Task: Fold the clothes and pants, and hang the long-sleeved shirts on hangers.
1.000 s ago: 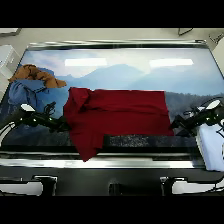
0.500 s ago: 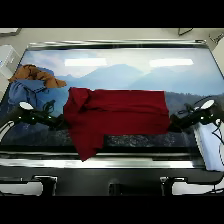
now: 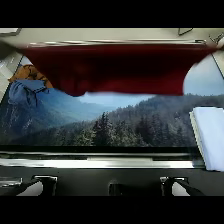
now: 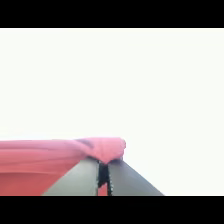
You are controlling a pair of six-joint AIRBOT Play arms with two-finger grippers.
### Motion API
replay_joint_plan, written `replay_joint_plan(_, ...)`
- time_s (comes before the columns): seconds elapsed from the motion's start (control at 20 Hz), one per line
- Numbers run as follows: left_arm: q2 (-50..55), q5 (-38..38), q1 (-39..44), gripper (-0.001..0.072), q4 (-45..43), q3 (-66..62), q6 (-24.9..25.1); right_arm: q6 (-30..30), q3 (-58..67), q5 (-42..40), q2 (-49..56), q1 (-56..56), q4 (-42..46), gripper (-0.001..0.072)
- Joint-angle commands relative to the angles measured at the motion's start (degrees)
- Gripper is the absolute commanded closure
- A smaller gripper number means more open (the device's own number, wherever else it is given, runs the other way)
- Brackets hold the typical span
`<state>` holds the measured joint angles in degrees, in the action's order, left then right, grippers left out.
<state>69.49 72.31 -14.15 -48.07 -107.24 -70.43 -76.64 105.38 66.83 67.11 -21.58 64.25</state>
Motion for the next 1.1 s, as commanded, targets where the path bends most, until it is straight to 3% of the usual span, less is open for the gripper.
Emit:
replay_joint_plan(0.0,-10.4,-5.3,-2.1,0.0686,-3.4,-15.5,-0.1,0.7,11.4,-6.5,-11.6,0.0,2.4,0.0676)
replay_joint_plan(0.2,-23.8,-10.0,-2.1,0.0687,-3.6,-6.8,-2.1,0.6,11.4,1.6,-19.6,0.0,3.1,0.0676)
replay_joint_plan(0.35,-26.4,-15.1,-2.1,0.0687,-3.6,-8.3,-2.2,-2.3,11.4,-4.8,-22.2,0.0,4.9,0.0676)
replay_joint_plan(0.55,-25.7,-14.3,-2.1,0.0687,-4.0,-9.2,-3.1,-5.9,11.4,-9.8,-21.7,0.0,5.4,0.0676)
replay_joint_plan(0.7,-22.0,-6.4,-2.1,0.0688,-7.9,-9.2,-5.7,-6.3,11.4,-1.7,-17.7,0.0,6.0,0.0677)
replay_joint_plan(0.85,-13.6,5.8,-1.1,0.0688,-8.8,-3.3,-8.5,-6.3,10.1,16.9,-6.9,0.0,2.0,0.0679)
replay_joint_plan(0.95,-8.0,6.0,2.6,0.0688,-9.4,6.3,-8.4,-6.7,4.9,26.9,2.0,3.3,2.4,0.0679)
replay_joint_plan(1.05,-2.5,1.6,6.4,0.0688,-9.7,17.7,-6.1,-6.9,-4.3,26.0,9.2,10.3,9.5,0.0679)
